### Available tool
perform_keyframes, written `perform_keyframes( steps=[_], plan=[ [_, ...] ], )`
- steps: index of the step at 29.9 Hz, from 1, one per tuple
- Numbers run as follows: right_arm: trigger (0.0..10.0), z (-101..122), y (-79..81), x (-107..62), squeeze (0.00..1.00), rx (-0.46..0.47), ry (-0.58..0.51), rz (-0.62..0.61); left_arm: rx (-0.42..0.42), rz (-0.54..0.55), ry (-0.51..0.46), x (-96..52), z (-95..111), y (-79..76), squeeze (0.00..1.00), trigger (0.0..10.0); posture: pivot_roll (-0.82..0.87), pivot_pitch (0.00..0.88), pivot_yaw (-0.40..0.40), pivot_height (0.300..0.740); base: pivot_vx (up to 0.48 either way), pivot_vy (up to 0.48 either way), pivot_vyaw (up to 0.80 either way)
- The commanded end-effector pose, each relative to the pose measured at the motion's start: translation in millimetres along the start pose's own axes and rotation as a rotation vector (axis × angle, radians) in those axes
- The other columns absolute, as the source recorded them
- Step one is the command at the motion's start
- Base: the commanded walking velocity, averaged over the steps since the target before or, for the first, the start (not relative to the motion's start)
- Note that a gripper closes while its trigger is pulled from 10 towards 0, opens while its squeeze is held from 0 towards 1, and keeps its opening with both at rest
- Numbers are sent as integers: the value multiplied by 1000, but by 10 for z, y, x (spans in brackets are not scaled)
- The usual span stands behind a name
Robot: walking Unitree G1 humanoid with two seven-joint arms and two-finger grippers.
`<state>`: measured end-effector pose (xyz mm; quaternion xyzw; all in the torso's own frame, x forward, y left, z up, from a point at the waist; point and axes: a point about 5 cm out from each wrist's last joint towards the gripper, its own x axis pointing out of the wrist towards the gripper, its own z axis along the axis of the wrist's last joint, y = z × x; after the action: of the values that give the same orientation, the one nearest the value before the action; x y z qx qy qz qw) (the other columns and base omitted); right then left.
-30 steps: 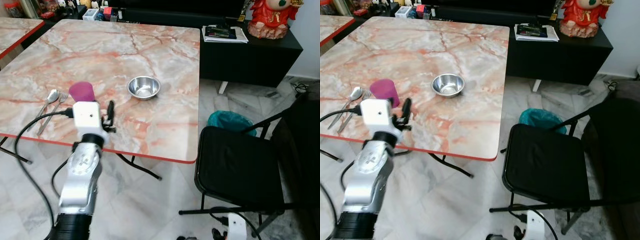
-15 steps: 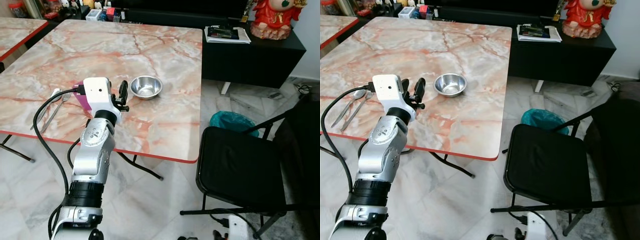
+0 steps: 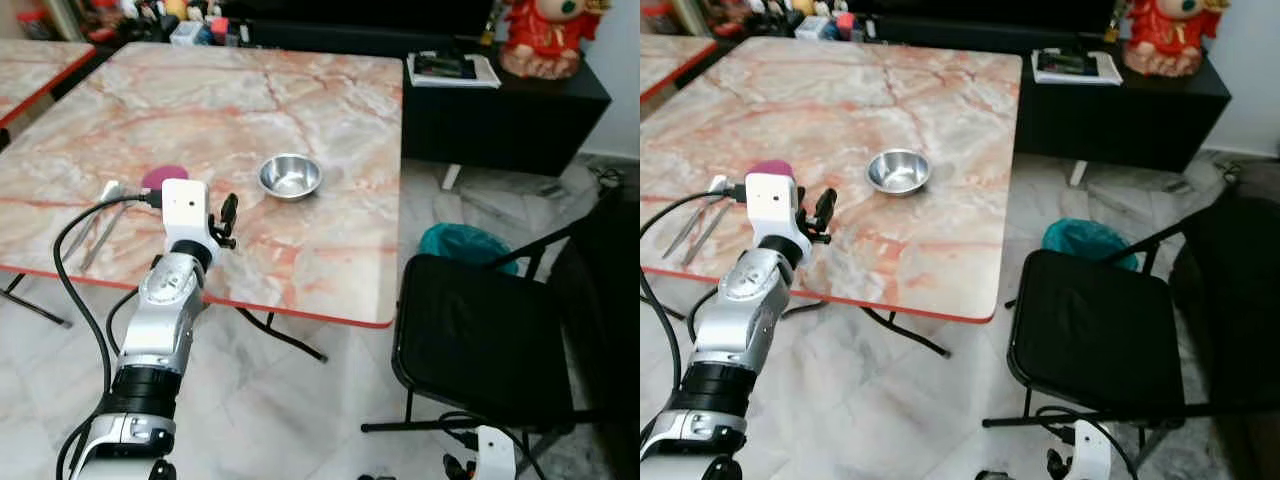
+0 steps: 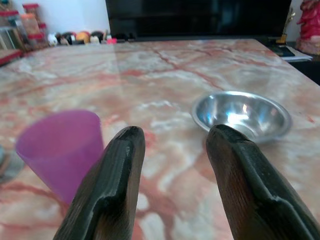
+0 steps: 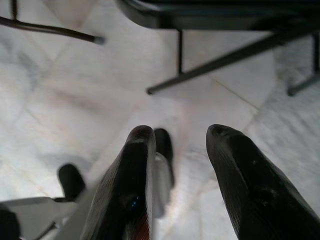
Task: Setting the table
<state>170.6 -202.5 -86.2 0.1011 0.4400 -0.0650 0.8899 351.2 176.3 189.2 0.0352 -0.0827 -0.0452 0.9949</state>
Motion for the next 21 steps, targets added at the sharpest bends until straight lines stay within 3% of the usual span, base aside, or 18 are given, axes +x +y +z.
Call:
perform_keyframes(
  steps=[1,9,21],
  plan=[
    [10000,-76,85,3,0,-7,30,6,30,3,-17,-13,43,72,0,10000,-30,148,-14,740,247,0,0],
    [10000,-118,137,2,0,-7,38,8,44,-3,-24,-6,30,87,0,10000,-35,147,-17,740,288,0,0],
    [10000,-177,-137,-68,0,-6,44,-20,25,-15,-35,3,58,69,0,10000,-34,149,-17,740,375,0,-129]
  ],
)
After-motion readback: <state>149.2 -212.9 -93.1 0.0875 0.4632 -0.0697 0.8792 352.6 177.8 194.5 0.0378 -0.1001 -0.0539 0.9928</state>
